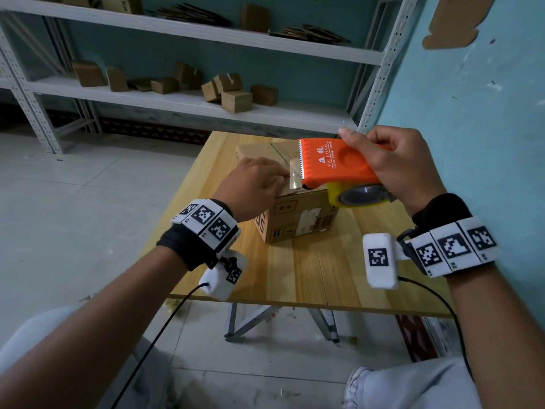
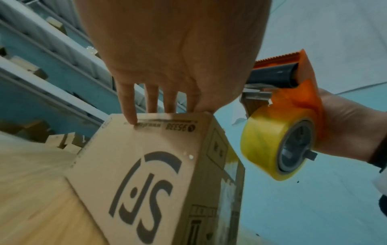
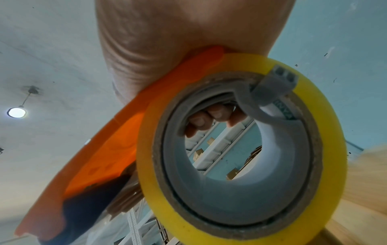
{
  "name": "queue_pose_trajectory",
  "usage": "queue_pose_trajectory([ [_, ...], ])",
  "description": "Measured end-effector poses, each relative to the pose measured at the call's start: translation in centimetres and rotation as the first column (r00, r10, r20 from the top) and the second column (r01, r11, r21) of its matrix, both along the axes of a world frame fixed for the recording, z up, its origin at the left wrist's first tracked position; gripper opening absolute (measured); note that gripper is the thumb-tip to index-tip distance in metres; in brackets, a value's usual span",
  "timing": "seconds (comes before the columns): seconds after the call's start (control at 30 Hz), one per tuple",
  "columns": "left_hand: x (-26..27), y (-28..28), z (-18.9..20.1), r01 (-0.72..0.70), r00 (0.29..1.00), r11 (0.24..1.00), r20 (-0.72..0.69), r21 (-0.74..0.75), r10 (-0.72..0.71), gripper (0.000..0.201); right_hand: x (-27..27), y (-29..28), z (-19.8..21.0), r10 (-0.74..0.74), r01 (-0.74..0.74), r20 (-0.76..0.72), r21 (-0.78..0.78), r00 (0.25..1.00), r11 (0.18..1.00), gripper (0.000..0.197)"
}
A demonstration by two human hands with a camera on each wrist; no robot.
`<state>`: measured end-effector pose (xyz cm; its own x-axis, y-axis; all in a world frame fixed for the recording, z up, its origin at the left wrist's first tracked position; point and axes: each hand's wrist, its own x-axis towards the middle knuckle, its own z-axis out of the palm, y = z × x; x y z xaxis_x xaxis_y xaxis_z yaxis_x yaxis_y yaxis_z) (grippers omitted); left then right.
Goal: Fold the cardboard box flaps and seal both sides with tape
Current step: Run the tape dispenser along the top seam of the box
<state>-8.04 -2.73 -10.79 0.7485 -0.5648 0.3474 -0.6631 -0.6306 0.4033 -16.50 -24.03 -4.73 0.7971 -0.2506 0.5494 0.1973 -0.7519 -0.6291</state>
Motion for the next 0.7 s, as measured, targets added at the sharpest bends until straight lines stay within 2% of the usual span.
queue_pose_trajectory([
  [0.13,0.0,0.3,0.7,0.113,0.993,0.993,-0.042,-0.028,-0.114,0.034,-0.2,-0.1,0.2,0.006,-0.006,-0.004,0.027,1.0,1.0,0.056],
  [0.33,-0.2,0.5,1.1,0.149,0.981,0.986,-0.118,-0.075,-0.157,0.034,-0.6,0.2,1.1,0.038,-0.038,-0.002,0.062,0.999,0.997,0.047],
  [0.47,-0.2,0.6,1.2,0.155,0.975,0.983,-0.147,-0.098,-0.168,0.033,-0.5,0.2,1.4,0.043,-0.044,0.016,0.053,0.999,0.998,0.045],
  [0.57,-0.3,0.5,1.1,0.152,0.972,0.982,-0.161,-0.112,-0.169,0.032,0.0,0.1,0.9,0.036,-0.036,0.012,0.033,0.999,0.999,0.052],
  [0.7,-0.1,0.4,1.4,0.101,0.962,0.971,-0.229,-0.218,-0.152,0.026,0.2,-0.1,0.9,0.039,-0.039,0.0,0.031,0.999,0.999,0.055],
])
